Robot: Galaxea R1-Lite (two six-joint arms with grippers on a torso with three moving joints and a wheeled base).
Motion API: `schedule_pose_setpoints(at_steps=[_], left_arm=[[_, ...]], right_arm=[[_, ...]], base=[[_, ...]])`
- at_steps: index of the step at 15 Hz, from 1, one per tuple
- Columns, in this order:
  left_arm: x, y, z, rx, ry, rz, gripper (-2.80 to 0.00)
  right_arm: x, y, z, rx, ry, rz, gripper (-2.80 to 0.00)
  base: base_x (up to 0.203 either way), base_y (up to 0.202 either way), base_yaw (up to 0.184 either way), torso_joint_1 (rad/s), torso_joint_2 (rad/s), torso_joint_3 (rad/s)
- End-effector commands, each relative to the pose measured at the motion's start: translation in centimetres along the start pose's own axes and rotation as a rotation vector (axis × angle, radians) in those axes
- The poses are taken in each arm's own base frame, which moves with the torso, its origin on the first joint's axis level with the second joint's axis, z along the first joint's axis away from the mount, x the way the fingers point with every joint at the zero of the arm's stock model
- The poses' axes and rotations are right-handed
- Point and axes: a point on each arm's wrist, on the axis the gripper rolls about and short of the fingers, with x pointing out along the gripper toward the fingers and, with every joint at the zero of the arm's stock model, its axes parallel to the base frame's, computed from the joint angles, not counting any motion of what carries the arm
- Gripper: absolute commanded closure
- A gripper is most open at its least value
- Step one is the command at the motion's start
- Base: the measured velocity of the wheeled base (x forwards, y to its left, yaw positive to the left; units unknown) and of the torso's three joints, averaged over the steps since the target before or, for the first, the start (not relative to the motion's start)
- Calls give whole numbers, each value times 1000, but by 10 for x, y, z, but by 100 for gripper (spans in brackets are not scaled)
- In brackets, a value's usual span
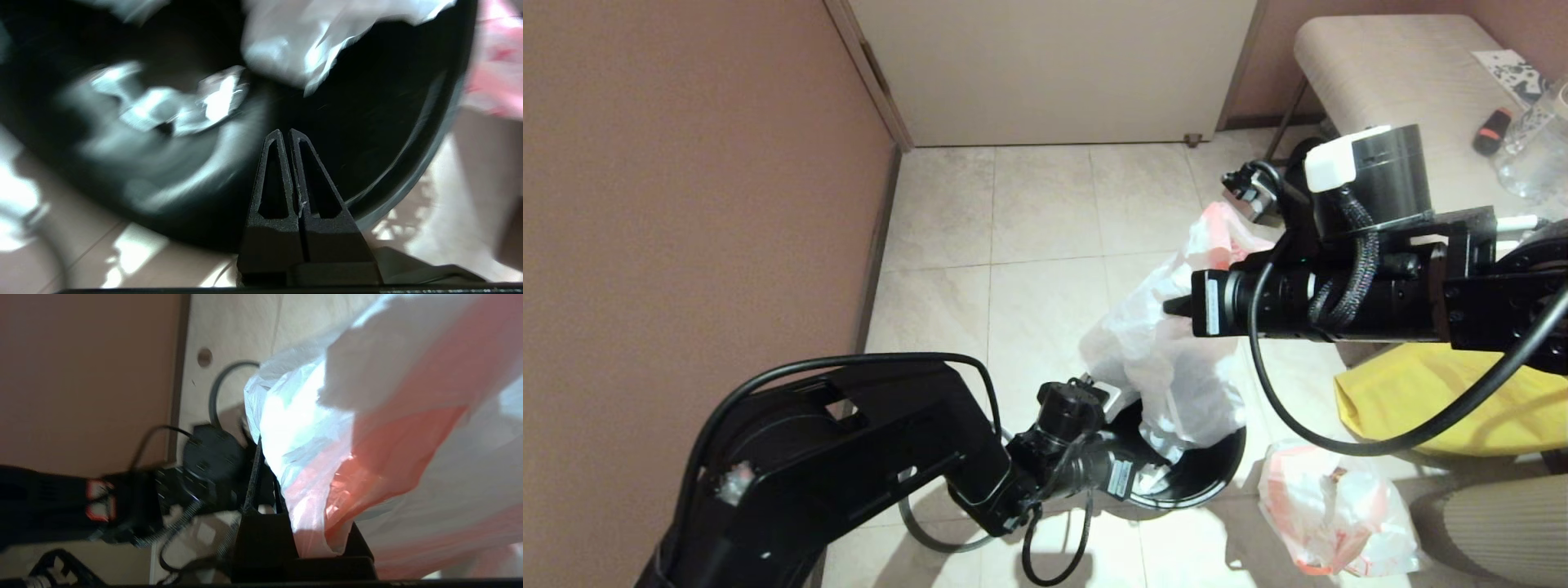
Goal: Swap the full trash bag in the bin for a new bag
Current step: Put the new garbage bag on the trash can
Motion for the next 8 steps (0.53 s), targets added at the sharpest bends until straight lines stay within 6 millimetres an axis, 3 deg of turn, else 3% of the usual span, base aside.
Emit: schedule_pose_setpoints(at_steps=[1,5,8], left_arm=[[-28,9,3,-13,-35,38,0],[-95,57,47,-59,-272,174,0],[-99,78,75,-65,-403,215,0]], right_arm=[[-16,-7,-2,63,34,-40,0],[-10,-15,-20,85,92,-102,0],[-6,-21,-36,87,150,-130,0]], base=[[0,0,0,0,0,0],[0,0,0,0,0,0],[0,0,0,0,0,0]])
